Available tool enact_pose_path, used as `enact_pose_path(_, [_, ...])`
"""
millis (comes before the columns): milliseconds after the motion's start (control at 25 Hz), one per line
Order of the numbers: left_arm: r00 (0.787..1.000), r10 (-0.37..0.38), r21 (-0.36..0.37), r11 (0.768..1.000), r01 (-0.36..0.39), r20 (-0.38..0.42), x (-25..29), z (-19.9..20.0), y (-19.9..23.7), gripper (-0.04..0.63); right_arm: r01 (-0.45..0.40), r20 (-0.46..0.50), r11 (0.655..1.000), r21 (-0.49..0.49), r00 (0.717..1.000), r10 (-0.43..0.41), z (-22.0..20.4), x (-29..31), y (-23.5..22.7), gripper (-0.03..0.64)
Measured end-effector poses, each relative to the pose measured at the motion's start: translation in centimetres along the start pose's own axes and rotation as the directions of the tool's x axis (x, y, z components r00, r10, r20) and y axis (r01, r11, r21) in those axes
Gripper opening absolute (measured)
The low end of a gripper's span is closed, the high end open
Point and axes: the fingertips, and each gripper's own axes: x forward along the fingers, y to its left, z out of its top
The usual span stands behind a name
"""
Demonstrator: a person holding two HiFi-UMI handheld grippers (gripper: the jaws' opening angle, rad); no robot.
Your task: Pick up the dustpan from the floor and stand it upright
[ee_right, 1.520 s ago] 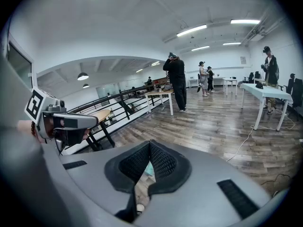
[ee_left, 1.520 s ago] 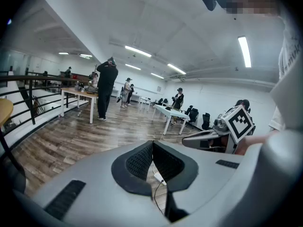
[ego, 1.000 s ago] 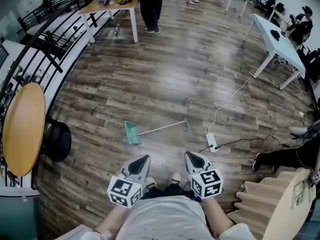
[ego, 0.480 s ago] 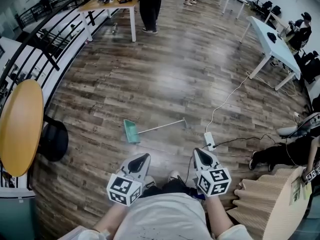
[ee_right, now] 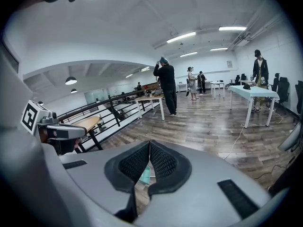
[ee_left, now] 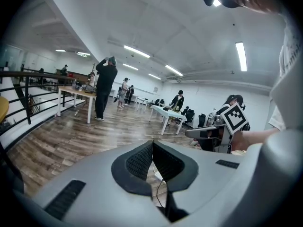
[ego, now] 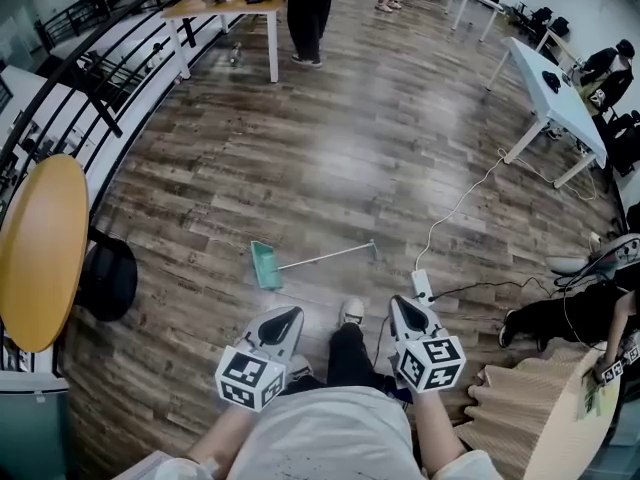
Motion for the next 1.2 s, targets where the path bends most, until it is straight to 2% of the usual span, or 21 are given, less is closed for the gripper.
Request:
enact_pose_path(240, [1.000, 0.023, -0.001, 1.000, -0.023, -0.009, 4.7, 2.1, 1.5, 0.024, -0.024, 0.000, 1.000, -0.012, 1.000, 0.024, 2.4, 3.9, -3.6, 0.026])
enact_pose_path(520, [0.998, 0.054, 0.003, 0.999, -0.054, -0.020, 13.3, 6.4, 3.1, 0.025, -0.053, -0.019, 0.999, -0.006, 0.998, 0.053, 6.4, 9.7, -11.3, 0.026])
enact_pose_path(760, [0.997, 0.080, 0.013, 0.997, -0.080, -0.019, 21.2, 10.5, 3.6, 0.024, -0.111, -0.037, 0.993, -0.031, 0.993, 0.110, 10.8, 14.7, -17.9, 0.027])
enact_pose_path(960, [0.993, 0.111, -0.004, 0.994, -0.111, -0.037, 24.7, 11.0, 4.0, 0.025, -0.151, -0.073, 0.988, -0.041, 0.986, 0.148, 11.3, 17.6, -21.0, 0.026])
enact_pose_path(1200, [0.991, 0.113, -0.025, 0.993, -0.115, -0.071, 27.1, 10.4, 4.9, 0.025, -0.143, -0.110, 0.990, -0.017, 0.984, 0.140, 10.3, 19.5, -23.4, 0.026])
